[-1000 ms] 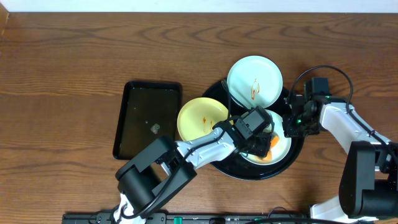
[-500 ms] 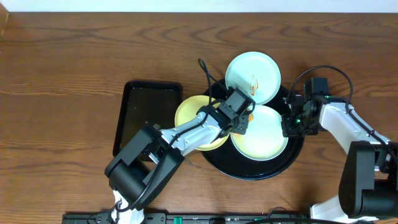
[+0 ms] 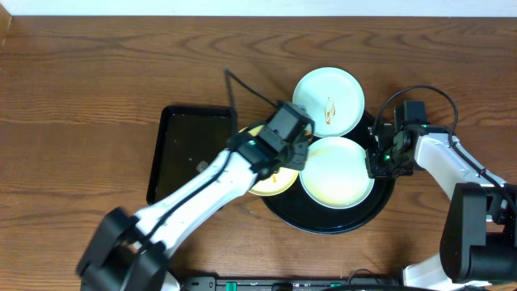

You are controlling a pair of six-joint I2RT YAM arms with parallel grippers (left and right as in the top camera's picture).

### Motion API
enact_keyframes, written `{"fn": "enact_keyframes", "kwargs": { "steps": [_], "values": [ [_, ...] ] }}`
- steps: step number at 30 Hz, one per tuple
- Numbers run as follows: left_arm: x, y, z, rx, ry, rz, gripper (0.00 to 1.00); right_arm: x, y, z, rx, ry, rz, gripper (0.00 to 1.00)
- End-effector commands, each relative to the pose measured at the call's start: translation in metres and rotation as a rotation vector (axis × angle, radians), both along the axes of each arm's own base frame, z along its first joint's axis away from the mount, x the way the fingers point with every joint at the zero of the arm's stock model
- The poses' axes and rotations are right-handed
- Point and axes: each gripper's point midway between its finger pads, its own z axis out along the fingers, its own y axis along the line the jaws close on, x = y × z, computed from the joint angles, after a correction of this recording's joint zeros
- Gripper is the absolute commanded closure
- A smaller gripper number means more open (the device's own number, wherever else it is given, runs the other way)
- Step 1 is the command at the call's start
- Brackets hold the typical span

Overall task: Clean dirty plates on tray and stack at the side
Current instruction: 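Scrub the tilted pale green plate with the sponge in the left gripper, then lift the cleaned pale green plate with the right gripper to the right side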

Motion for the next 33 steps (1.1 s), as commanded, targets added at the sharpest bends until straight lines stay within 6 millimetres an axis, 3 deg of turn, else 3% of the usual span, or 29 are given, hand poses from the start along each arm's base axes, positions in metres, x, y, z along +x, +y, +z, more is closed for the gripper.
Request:
{"fn": "enact_keyframes", "kwargs": {
  "steps": [1,10,11,15,22,28,33],
  "values": [
    [0.016,0.046,0.008,0.108,-0.045,0.117,0.92,-0.005,-0.001,-0.009,-0.011,0.027,-0.001,0.87],
    [0.043,0.152,-0.001,0.215,0.036,0.387,0.92,-0.001,0.005,-0.010,0.029,0.003,-0.009,0.77],
    [0.048,0.172,-0.002,0.219,0.050,0.440,0.93,-0.002,0.005,-0.013,0.029,0.001,-0.018,0.76],
    [0.051,0.203,-0.004,0.228,0.076,0.524,0.93,-0.003,0.006,-0.018,0.034,0.003,-0.063,0.79],
    [0.043,0.225,-0.017,0.250,0.124,0.573,0.92,-0.006,0.025,-0.015,0.146,0.012,-0.073,0.98],
    [0.036,0.227,-0.022,0.265,0.150,0.571,0.93,-0.008,0.041,-0.009,0.245,0.023,-0.063,0.99],
    [0.034,0.228,-0.022,0.268,0.155,0.570,0.92,-0.008,0.042,-0.009,0.252,0.022,-0.060,0.99]
  ]
}}
